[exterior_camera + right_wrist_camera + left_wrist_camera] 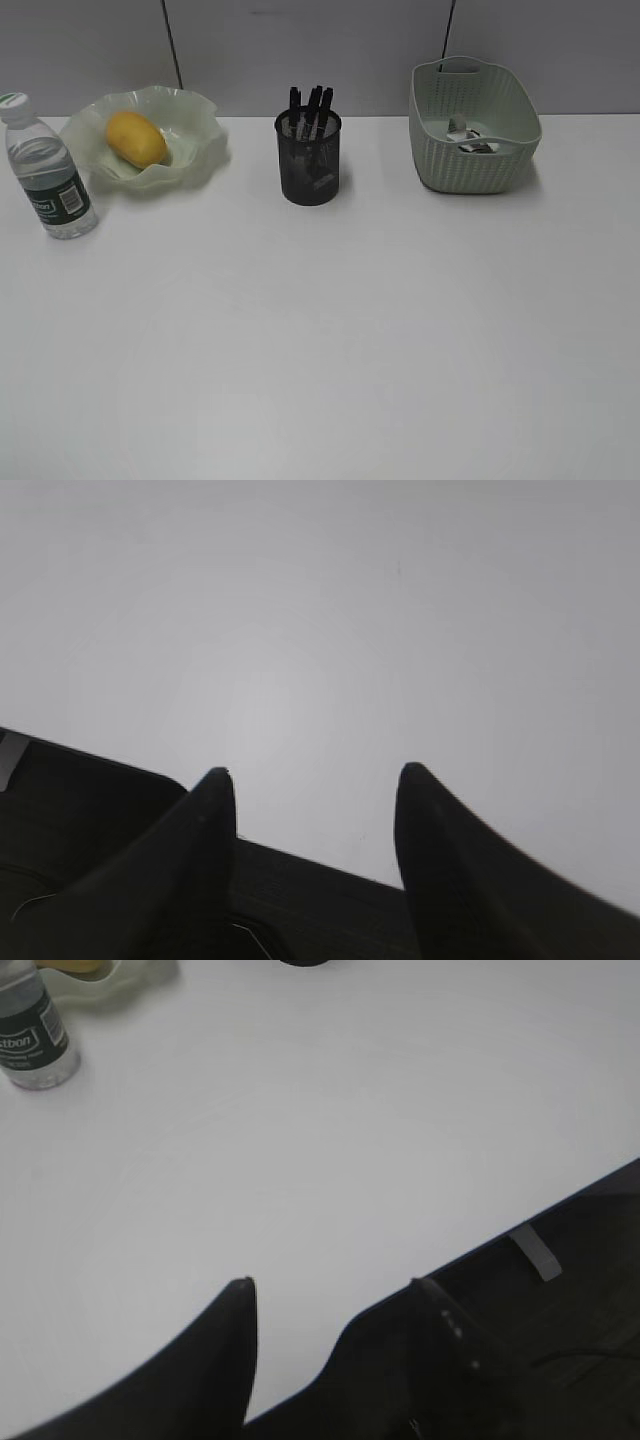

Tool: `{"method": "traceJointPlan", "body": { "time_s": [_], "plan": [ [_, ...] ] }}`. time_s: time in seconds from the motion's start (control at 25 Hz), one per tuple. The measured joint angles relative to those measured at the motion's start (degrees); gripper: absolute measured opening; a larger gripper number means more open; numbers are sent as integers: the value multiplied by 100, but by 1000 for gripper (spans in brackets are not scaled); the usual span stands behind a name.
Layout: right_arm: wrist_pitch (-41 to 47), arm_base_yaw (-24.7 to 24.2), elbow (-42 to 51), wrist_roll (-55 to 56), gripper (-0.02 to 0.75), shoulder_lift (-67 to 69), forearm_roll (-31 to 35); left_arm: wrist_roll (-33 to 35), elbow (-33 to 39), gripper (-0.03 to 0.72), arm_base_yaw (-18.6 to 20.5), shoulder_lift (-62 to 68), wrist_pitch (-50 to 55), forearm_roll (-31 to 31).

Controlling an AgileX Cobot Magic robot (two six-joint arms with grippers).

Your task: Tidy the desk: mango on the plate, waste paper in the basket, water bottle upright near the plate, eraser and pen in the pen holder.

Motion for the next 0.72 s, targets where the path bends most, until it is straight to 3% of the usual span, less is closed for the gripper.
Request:
{"method": "traceJointPlan", "body": {
  "time_s": [0.36, 0.52, 0.72],
  "plan": [
    [0, 0, 0, -4, 417, -5, 0, 19, 2, 371, 103, 0, -7, -12],
    [0, -203, 0, -12, 417, -5, 48, 19, 2, 371, 708, 0, -11, -12],
    [0, -959, 0, -12, 417, -185, 77, 19, 2, 371, 1591, -28, -13, -12]
  ]
}}
